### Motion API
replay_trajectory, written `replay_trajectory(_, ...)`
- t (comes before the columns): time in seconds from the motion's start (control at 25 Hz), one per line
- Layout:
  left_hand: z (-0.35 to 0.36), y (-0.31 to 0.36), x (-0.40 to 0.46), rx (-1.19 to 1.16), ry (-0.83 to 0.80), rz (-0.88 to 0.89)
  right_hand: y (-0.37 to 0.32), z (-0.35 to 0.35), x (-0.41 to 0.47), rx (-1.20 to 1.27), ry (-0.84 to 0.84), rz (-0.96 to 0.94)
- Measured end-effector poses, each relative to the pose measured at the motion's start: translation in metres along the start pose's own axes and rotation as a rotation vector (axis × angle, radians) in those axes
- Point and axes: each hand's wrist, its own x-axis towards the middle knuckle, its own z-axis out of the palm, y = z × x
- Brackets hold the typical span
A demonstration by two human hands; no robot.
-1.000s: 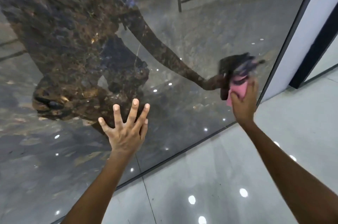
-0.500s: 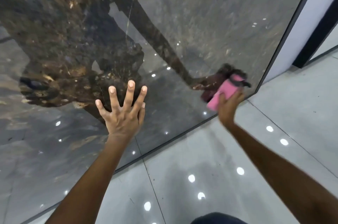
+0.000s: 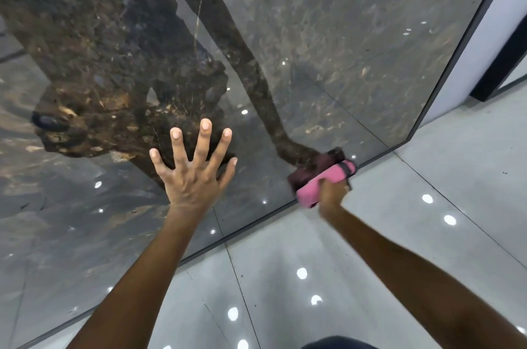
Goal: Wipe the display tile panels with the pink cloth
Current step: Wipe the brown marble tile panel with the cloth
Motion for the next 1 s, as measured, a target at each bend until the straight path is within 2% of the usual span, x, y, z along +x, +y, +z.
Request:
replay_trajectory(0.08, 0.003, 0.001, -0.001, 0.016, -0.006, -0.002, -0.001, -0.004, 0.029, 0.178, 0.135, 0.044)
replay_trajectory(0.16, 0.005, 0.002, -0.003, 0.02, -0.006, -0.002, 0.007, 0.012, 0.045, 0.166, 0.329, 0.075)
replay_trajectory(0.2, 0.005, 0.002, -0.003, 0.013, -0.005, -0.005, 0.018, 0.035, 0.032, 0.193, 0.339, 0.09)
replay_trajectory(0.24, 0.005, 0.003, -0.002, -0.002, 0.0, -0.007, 0.029, 0.058, -0.001, 0.245, 0.248, 0.114)
replay_trajectory(0.32, 0.004, 0.002, 0.001, -0.019, 0.013, -0.011, 0.063, 0.097, -0.062, 0.378, -0.173, 0.125)
replay_trajectory(0.36, 0.003, 0.001, 0.001, -0.024, 0.011, -0.014, 0.084, 0.108, -0.076, 0.349, -0.28, 0.134)
replay_trajectory(0.4, 0.003, 0.001, 0.0, -0.032, 0.006, -0.017, 0.094, 0.104, -0.07, 0.296, -0.284, 0.135)
replay_trajectory(0.52, 0.002, 0.003, -0.002, -0.045, -0.012, -0.024, 0.08, 0.049, 0.008, 0.143, 0.002, -0.048)
replay_trajectory(0.6, 0.004, 0.005, -0.002, -0.041, -0.019, 0.002, 0.043, 0.002, 0.067, 0.158, 0.193, -0.108)
replay_trajectory(0.68, -0.001, 0.006, -0.001, -0.044, -0.05, -0.013, -0.007, -0.019, 0.071, 0.258, 0.303, -0.174)
replay_trajectory(0.76, -0.018, 0.011, 0.001, -0.172, -0.087, -0.086, -0.044, -0.006, 0.002, 0.231, 0.219, -0.313)
replay_trajectory(0.88, -0.045, 0.011, 0.046, -0.387, -0.07, -0.121, -0.06, 0.017, -0.088, 0.023, -0.029, -0.845)
replay_trajectory(0.92, -0.053, 0.0, 0.08, -0.416, -0.012, -0.123, -0.086, 0.012, -0.088, 0.015, 0.0, -0.922)
replay_trajectory(1.0, -0.067, -0.034, 0.163, -0.437, 0.104, -0.196, -0.179, -0.017, -0.066, 0.11, 0.204, -0.92)
